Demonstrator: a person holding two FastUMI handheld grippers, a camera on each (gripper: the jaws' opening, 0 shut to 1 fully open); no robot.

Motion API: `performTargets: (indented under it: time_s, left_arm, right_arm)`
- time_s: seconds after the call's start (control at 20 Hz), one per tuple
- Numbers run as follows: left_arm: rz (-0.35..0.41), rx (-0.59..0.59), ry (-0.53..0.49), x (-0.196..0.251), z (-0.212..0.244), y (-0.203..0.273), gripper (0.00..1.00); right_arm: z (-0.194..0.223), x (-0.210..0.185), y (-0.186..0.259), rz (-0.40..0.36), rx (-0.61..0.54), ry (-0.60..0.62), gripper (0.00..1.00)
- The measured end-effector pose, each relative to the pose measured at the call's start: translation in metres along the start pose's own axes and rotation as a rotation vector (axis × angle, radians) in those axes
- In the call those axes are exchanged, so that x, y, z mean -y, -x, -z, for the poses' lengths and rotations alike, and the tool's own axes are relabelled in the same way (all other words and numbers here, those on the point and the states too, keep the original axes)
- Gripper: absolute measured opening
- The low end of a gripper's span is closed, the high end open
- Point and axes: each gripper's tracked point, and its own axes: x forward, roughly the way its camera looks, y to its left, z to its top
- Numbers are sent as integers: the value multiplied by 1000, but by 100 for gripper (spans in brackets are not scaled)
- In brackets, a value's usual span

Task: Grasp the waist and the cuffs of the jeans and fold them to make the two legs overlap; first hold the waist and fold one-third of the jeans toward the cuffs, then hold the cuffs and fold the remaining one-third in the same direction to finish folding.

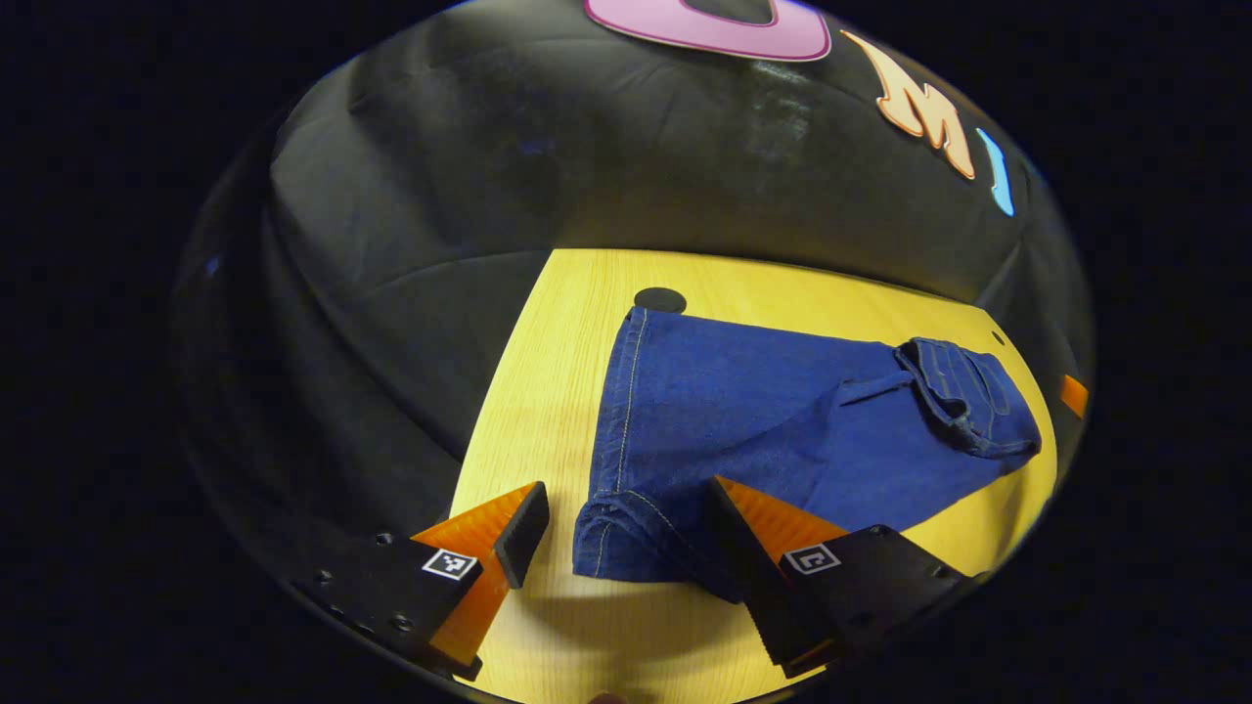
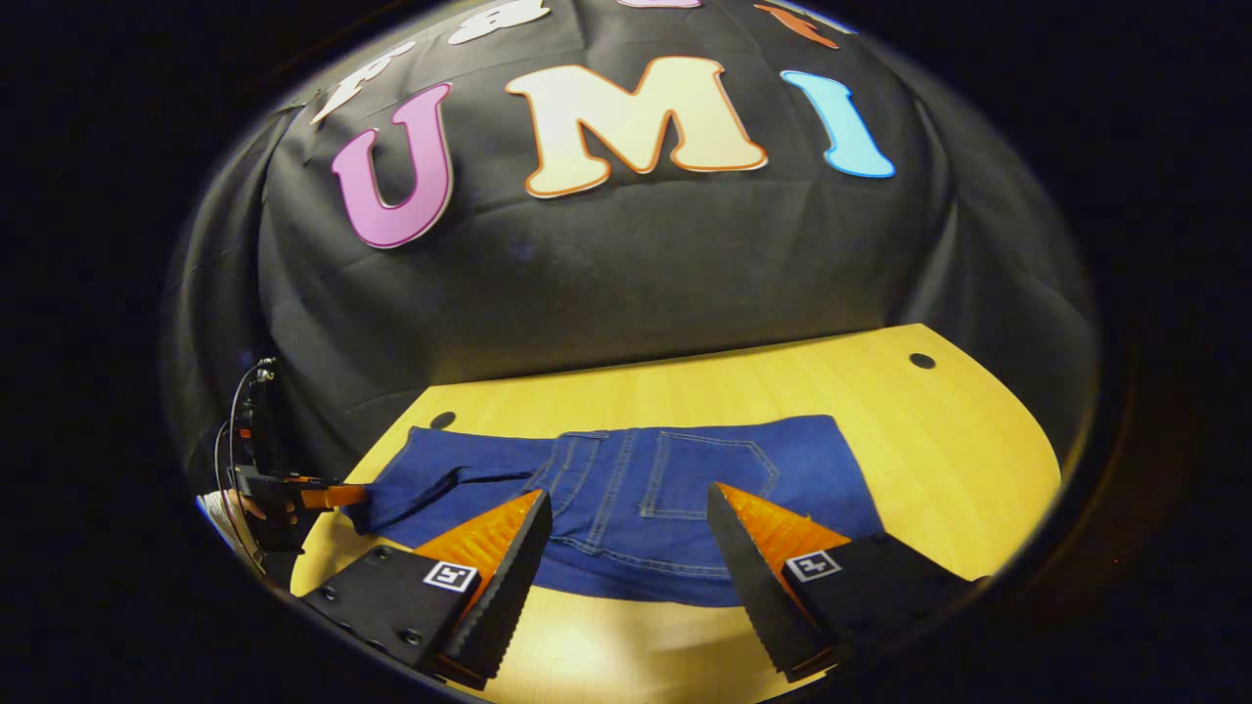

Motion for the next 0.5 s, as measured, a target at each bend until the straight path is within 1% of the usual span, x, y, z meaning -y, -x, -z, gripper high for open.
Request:
performTargets:
  time_s: [0.1, 0.15, 0.25, 0.3, 0.35, 0.45, 0.5]
  left_arm:
    - [-4, -55, 15, 1, 16, -10, 98]
    - [-3, -42, 0, 1, 14, -15, 97]
    - [8, -50, -18, 7, 14, -9, 97]
    - [29, -49, -21, 12, 12, -12, 89]
    - [28, -59, -28, 14, 13, -13, 81]
    - [64, -58, -22, 27, 12, -14, 65]
    - [78, -63, -15, 32, 13, -12, 49]
  right_arm:
    - [7, 12, 7, 23, -15, -15, 94]
    - [10, 16, 9, 30, -25, -18, 98]
    - [16, 23, 14, 43, -35, -10, 98]
    - [17, 26, 16, 46, -39, -6, 98]
    - [17, 27, 17, 47, -40, -6, 98]
    - [15, 30, 19, 45, -32, -11, 98]
    - [14, 30, 19, 43, -28, -13, 98]
